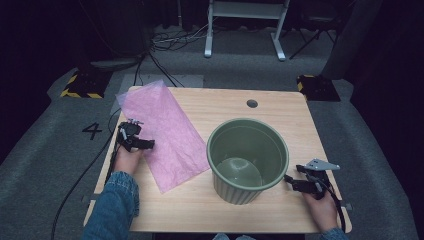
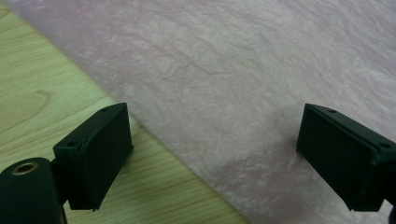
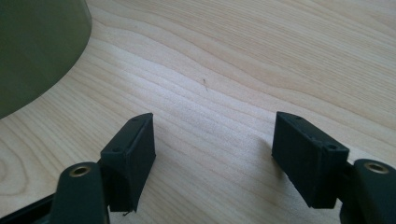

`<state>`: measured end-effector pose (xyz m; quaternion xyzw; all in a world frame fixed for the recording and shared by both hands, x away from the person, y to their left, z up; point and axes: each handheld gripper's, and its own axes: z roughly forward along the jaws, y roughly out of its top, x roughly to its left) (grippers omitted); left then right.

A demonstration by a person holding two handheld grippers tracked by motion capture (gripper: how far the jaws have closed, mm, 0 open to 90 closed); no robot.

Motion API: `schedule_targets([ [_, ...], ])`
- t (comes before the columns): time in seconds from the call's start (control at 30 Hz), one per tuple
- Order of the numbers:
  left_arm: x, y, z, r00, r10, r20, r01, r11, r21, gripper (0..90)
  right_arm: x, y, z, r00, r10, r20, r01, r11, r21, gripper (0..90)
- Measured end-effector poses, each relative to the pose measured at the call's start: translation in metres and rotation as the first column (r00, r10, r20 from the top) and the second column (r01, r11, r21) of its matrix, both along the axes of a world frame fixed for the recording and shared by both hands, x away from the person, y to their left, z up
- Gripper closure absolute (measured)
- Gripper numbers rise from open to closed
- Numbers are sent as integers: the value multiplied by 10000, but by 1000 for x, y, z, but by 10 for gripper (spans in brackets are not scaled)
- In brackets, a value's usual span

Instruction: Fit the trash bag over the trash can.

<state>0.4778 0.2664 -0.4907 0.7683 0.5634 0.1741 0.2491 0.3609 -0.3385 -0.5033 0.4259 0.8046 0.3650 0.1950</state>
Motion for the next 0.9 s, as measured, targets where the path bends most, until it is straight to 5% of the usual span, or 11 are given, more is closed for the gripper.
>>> schedule_targets([
  [0.27,-4,-11,1,9941,-926,560,936,9955,-151,356,0,0,0,10000,12,10,-12,10000,-6,310],
  [0.4,-6,-16,3,9883,-1353,708,1368,9904,-172,573,-1,0,0,10000,20,14,-20,10000,-11,313],
  [0.63,-8,-22,2,9835,-1548,938,1543,9879,126,858,-1,0,0,10000,28,17,-28,10000,-3,313],
  [0.73,-9,-19,2,9808,-1664,1014,1705,9848,-325,887,-1,0,0,10000,25,10,-25,10000,-3,313],
  [0.9,-21,-10,16,9642,-1520,2175,1836,9739,-1337,892,-1,0,0,10000,23,12,-23,10000,2,313],
])
